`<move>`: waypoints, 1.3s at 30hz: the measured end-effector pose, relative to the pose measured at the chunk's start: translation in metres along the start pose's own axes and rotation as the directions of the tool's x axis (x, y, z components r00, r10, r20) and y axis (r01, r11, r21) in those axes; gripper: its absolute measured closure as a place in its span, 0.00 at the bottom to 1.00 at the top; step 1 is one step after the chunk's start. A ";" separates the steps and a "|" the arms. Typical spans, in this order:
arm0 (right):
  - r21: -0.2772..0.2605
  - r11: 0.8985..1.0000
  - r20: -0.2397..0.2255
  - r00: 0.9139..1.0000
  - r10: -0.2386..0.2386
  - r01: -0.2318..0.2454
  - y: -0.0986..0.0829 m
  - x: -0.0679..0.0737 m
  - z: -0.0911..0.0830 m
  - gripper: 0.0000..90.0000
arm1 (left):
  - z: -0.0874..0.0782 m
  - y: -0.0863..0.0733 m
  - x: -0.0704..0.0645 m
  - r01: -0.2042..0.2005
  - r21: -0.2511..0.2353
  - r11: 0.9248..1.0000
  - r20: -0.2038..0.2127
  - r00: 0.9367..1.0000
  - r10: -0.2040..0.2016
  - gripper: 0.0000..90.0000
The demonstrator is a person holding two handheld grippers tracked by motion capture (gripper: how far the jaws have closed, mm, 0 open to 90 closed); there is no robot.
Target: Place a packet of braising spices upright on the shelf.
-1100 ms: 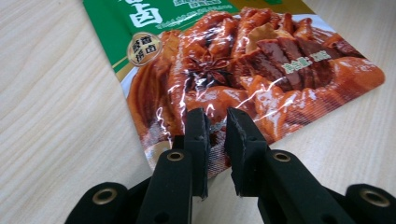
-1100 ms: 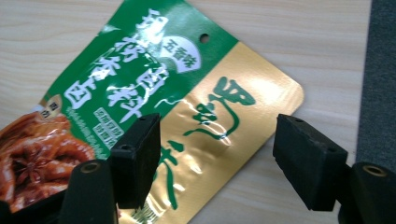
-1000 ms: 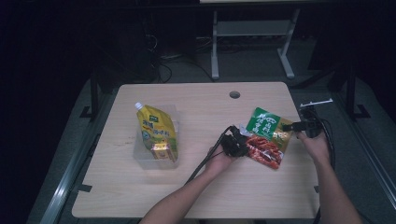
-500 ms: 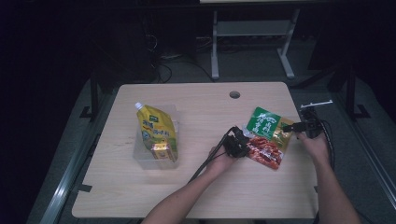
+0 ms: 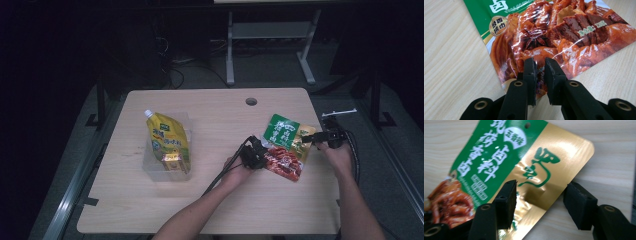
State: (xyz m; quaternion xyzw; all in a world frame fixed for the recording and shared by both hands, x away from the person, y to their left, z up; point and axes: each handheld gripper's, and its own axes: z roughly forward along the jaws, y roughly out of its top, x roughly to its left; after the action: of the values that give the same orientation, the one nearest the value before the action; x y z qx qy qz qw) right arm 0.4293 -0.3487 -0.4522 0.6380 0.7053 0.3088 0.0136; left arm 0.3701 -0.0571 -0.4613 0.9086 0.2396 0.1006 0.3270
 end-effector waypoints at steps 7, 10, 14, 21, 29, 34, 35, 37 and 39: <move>0.016 0.999 -0.058 0.998 -0.038 0.039 0.002 0.007 0.003 0.64 | 0.000 0.000 -0.001 0.007 -0.001 1.000 0.001 1.000 -0.007 0.88; 0.035 0.998 -0.060 0.997 -0.042 0.044 0.002 0.010 0.008 0.68 | 0.000 0.000 -0.001 -0.001 0.002 1.000 0.000 1.000 0.001 0.88; 0.054 0.998 -0.041 0.999 -0.034 0.036 0.003 0.014 0.013 0.74 | 0.000 0.000 -0.001 -0.001 0.002 1.000 0.002 1.000 0.001 0.88; 0.057 0.998 -0.029 0.999 -0.040 0.041 0.003 0.018 0.016 0.87 | 0.001 0.000 -0.001 0.003 0.006 1.000 0.002 1.000 -0.003 0.88; 0.059 0.994 0.007 0.995 -0.097 0.096 0.003 0.026 0.014 1.00 | 0.000 0.000 -0.001 0.007 0.008 1.000 0.002 1.000 -0.007 0.88; 0.038 0.995 0.007 0.995 -0.098 0.097 0.003 0.031 0.008 1.00 | -0.001 -0.001 -0.001 0.006 0.010 1.000 0.015 1.000 -0.006 0.85; 0.031 0.995 0.002 0.995 -0.099 0.099 0.002 0.032 0.006 1.00 | -0.002 -0.001 -0.001 0.009 0.009 1.000 0.018 1.000 -0.009 0.84; 0.035 0.994 0.009 0.994 -0.108 0.108 0.002 0.034 0.003 1.00 | -0.004 -0.001 0.001 0.006 0.009 1.000 0.021 1.000 -0.006 0.81; 0.028 0.993 0.003 0.993 -0.115 0.114 0.001 0.036 0.000 1.00 | -0.004 -0.002 0.002 0.013 0.008 1.000 0.041 0.999 -0.014 0.79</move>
State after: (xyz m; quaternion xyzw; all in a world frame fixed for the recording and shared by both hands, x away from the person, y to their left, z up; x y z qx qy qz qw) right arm 0.4236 -0.3161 -0.4382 0.5973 0.7449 0.2963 0.0240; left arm 0.3701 -0.0524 -0.4590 0.9100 0.2394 0.0790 0.3291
